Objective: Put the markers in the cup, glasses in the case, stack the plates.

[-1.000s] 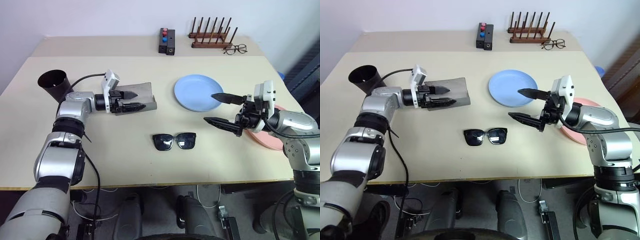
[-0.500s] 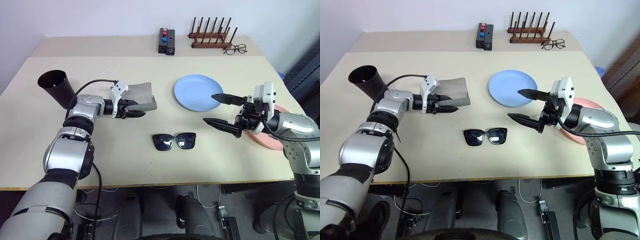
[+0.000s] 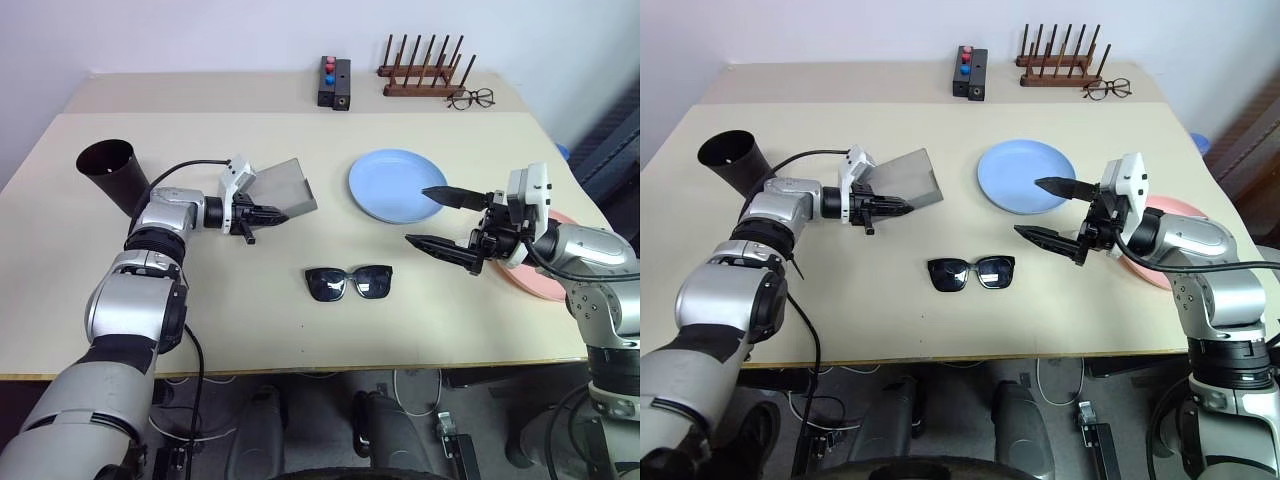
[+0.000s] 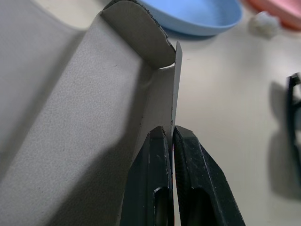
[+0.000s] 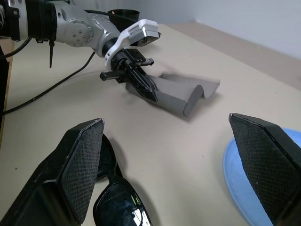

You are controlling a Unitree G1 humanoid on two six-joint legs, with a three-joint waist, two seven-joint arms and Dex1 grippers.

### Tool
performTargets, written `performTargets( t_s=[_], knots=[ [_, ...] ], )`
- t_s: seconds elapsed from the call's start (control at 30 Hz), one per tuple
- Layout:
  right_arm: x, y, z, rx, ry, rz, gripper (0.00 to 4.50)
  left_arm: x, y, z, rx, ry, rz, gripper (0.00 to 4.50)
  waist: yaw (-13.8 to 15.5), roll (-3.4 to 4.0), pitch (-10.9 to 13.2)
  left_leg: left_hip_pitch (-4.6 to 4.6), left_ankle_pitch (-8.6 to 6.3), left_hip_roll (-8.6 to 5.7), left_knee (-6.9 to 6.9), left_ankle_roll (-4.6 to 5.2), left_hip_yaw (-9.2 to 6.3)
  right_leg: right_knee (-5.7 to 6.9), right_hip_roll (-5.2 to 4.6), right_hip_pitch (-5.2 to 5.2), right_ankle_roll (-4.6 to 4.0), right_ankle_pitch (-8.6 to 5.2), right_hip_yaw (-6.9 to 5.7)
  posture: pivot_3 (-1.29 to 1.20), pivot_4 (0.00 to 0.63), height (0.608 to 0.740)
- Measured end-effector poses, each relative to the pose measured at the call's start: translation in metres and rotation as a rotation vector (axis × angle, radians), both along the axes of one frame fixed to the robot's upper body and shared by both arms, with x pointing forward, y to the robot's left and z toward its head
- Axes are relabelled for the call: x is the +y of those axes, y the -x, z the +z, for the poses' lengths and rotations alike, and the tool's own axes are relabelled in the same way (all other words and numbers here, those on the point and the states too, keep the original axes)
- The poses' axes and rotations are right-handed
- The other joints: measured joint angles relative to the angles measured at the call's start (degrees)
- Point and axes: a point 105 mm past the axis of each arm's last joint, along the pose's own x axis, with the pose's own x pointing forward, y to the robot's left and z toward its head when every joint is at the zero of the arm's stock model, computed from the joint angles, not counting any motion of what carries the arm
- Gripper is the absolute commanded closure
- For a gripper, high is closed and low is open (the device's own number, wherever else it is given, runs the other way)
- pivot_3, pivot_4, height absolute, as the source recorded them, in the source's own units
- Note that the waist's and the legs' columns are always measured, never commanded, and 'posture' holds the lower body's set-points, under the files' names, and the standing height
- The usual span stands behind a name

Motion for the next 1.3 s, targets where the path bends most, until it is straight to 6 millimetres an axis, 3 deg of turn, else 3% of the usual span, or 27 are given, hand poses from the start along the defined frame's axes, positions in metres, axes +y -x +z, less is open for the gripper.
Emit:
performTargets(
  t_s=[0.1,0.23,0.37,0.67,0.87,1.0,1.3],
  knots=[
    [0.000,0.000,0.000,-0.001,0.000,0.001,0.14,0.007,0.010,0.006,0.027,-0.027,-0.081,4.47,-0.07,-0.01,0.00,0.00,0.00,0.00,-0.03,0.00,0.00,0.00,0.00,-0.01,-0.01,0.00,0.00,0.00,0.150,0.740],
    [0.000,0.000,0.001,-0.002,0.001,-0.001,0.14,0.034,0.031,0.014,0.075,-0.106,-0.155,4.47,-0.81,0.01,0.01,0.03,0.00,0.02,-0.11,0.00,-0.01,0.05,0.00,-0.05,-0.01,-0.01,0.01,0.00,0.150,0.740],
    [0.001,0.002,0.001,-0.004,0.004,0.001,0.14,0.057,0.065,0.011,0.103,-0.199,-0.197,4.47,-1.51,0.02,0.02,0.03,0.00,0.02,-0.11,0.00,-0.02,0.06,-0.01,-0.06,-0.01,-0.03,0.07,0.00,0.150,0.740],
    [0.003,0.002,0.001,-0.005,0.000,0.008,0.14,0.039,0.151,-0.009,0.233,-0.192,-0.325,4.47,-1.32,0.04,0.02,0.05,0.00,0.03,-0.04,0.00,-0.02,0.04,-0.06,-0.05,-0.04,-0.04,0.06,0.00,0.150,0.740],
    [0.003,0.002,0.000,-0.002,0.000,0.014,0.14,0.051,0.162,0.005,0.193,-0.193,-0.216,4.47,-1.37,0.06,0.04,0.05,-0.01,0.03,-0.09,-0.01,0.00,0.01,-0.07,-0.08,-0.04,-0.04,0.07,0.00,0.150,0.740],
    [0.004,0.002,0.000,-0.002,-0.003,0.019,0.14,0.028,0.176,-0.006,0.191,-0.135,-0.235,4.47,-1.14,0.07,0.03,0.03,-0.01,0.00,-0.06,-0.01,0.01,-0.06,-0.10,-0.04,-0.04,-0.04,0.06,0.00,0.150,0.740],
    [0.002,0.001,-0.002,0.007,-0.004,0.019,0.14,0.038,0.179,-0.013,0.203,-0.187,-0.187,4.47,-1.38,0.08,0.04,0.07,-0.01,0.00,-0.13,-0.01,0.01,-0.03,-0.09,-0.08,-0.05,-0.04,0.06,0.00,0.150,0.740]
  ],
)
